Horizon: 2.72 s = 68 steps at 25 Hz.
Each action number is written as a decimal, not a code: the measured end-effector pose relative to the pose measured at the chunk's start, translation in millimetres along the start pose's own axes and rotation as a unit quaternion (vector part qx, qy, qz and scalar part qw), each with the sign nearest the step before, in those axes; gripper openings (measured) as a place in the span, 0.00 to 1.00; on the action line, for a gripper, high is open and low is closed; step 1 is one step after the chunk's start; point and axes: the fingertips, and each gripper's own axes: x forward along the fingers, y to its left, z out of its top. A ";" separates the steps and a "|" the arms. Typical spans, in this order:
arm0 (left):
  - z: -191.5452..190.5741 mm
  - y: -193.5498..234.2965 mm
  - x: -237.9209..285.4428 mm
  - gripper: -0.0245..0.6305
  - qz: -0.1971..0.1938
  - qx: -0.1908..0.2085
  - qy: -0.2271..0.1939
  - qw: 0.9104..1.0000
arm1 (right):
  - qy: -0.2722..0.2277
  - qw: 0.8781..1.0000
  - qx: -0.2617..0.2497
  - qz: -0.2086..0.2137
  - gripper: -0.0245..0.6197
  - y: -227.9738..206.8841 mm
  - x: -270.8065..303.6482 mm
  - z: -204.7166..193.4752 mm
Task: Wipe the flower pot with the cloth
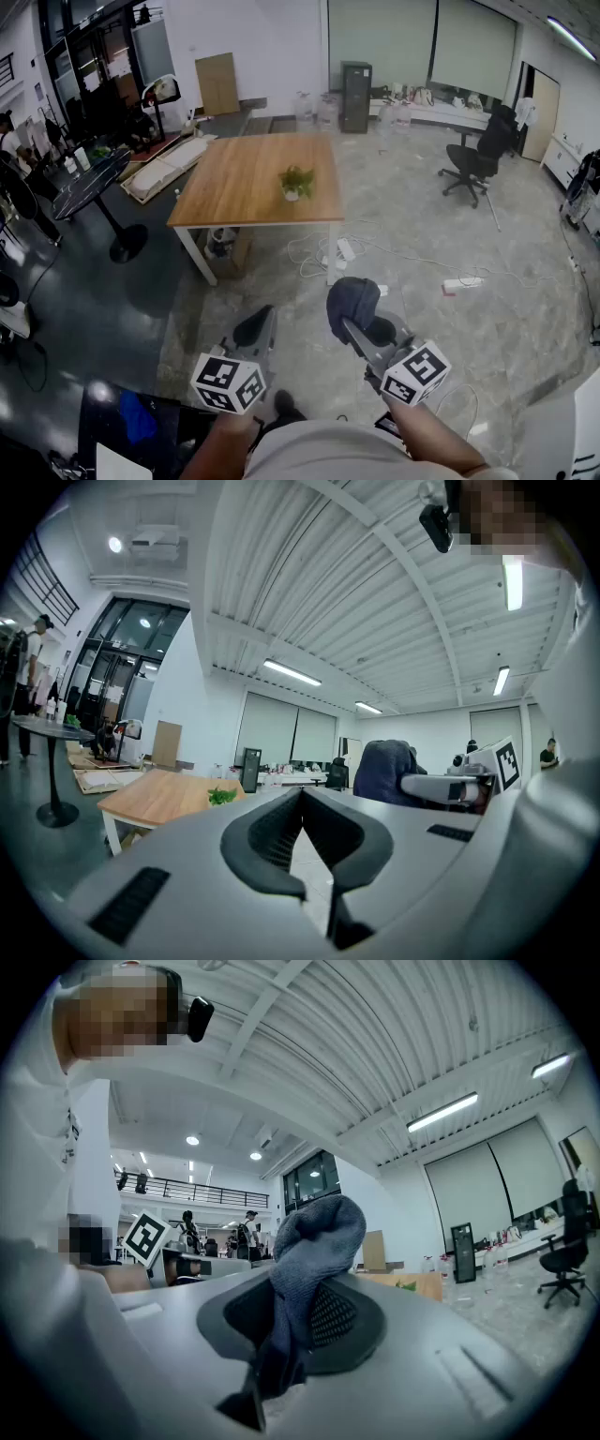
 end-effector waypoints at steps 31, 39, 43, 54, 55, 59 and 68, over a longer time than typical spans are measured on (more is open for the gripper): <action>26.3 244.6 117.1 0.05 -0.033 -0.020 0.036 0.999 | -0.002 0.997 0.036 -0.067 0.14 -108.7 251.1 -11.7; 13.6 300.3 197.8 0.05 -0.026 -0.034 0.061 0.997 | 0.011 0.997 0.047 -0.065 0.14 -198.3 320.1 -34.1; 9.4 334.3 250.6 0.05 -0.006 -0.036 0.067 0.997 | 0.013 0.997 0.043 -0.055 0.14 -261.5 360.5 -43.1; 5.9 375.1 461.4 0.05 0.004 -0.059 0.101 0.993 | 0.043 0.997 0.060 -0.015 0.14 -468.7 452.4 -56.9; 3.5 376.2 478.4 0.05 0.004 -0.060 0.104 0.993 | 0.044 0.997 0.061 -0.012 0.14 -484.4 458.1 -58.8; -7.2 386.6 533.2 0.05 0.010 -0.061 0.124 0.990 | 0.050 0.996 0.074 -0.013 0.14 -534.1 474.9 -69.7; -26.3 442.3 637.0 0.05 0.010 -0.065 0.167 0.984 | 0.067 0.992 0.101 -0.037 0.14 -618.7 519.3 -84.9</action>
